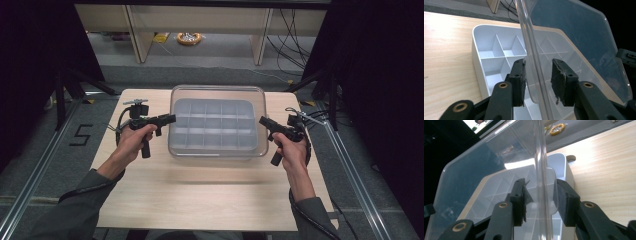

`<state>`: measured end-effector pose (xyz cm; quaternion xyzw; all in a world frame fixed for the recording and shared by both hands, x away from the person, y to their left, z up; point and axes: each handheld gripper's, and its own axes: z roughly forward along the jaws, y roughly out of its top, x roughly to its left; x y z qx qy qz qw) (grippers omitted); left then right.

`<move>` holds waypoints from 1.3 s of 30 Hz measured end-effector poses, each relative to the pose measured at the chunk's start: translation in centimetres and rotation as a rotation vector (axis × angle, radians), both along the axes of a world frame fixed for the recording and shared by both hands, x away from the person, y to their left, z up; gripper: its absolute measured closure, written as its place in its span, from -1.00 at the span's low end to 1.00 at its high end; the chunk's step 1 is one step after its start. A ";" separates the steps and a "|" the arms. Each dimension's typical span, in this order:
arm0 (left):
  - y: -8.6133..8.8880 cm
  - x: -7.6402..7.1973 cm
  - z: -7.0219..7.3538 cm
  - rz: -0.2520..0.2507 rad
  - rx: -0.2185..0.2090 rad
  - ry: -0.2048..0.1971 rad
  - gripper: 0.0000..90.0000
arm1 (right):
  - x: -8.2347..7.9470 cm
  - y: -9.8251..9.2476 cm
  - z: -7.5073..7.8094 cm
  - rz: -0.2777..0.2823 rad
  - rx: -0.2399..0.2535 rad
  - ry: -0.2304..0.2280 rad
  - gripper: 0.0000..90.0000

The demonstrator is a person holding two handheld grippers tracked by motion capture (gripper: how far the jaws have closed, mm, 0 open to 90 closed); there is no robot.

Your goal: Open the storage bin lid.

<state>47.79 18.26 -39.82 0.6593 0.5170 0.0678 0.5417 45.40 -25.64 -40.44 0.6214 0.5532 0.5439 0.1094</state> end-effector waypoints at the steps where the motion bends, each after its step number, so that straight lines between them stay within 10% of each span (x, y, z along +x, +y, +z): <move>1: 0.0 -0.1 0.0 -0.001 0.001 -0.003 0.40 | 0.0 0.0 0.0 0.000 0.000 0.000 0.40; 39: 0.9 -7.2 -4.1 -0.071 -0.010 0.022 0.40 | -8.1 -0.1 -2.3 0.048 -0.040 -0.041 0.45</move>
